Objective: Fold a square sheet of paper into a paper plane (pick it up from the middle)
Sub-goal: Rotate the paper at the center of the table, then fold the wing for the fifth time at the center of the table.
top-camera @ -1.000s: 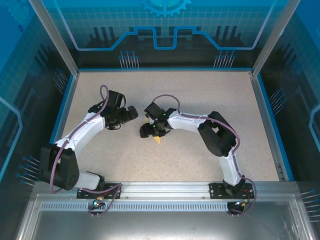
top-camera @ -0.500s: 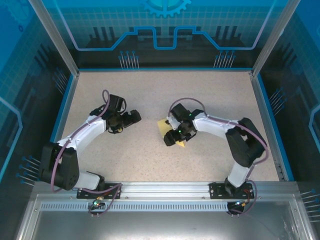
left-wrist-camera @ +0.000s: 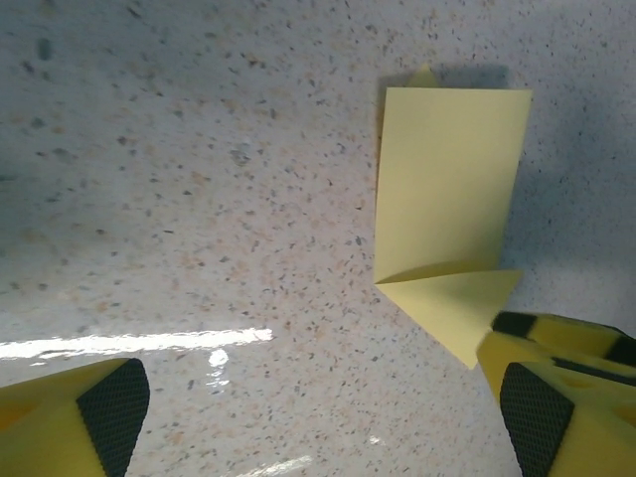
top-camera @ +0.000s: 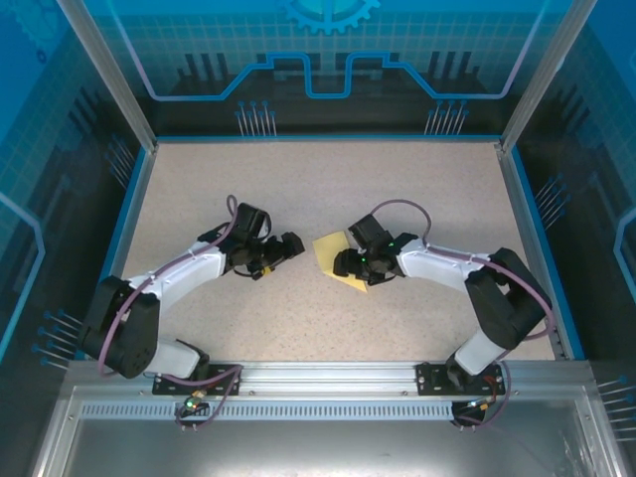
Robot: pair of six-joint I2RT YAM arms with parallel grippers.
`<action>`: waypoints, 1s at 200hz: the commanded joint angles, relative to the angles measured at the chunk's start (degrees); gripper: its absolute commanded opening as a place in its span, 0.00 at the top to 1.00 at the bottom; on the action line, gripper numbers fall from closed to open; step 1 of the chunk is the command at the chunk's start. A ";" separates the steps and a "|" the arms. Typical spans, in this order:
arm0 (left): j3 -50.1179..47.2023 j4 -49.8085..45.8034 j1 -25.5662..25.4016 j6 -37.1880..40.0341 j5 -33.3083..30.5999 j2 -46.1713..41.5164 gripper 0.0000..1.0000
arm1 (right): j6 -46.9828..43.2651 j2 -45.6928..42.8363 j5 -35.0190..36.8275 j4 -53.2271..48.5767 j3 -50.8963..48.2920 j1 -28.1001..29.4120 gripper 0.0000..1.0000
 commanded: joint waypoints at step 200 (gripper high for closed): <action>-0.04 9.67 -4.96 -11.24 5.81 9.76 0.27 | -8.73 6.64 -7.86 9.72 4.51 -2.21 0.38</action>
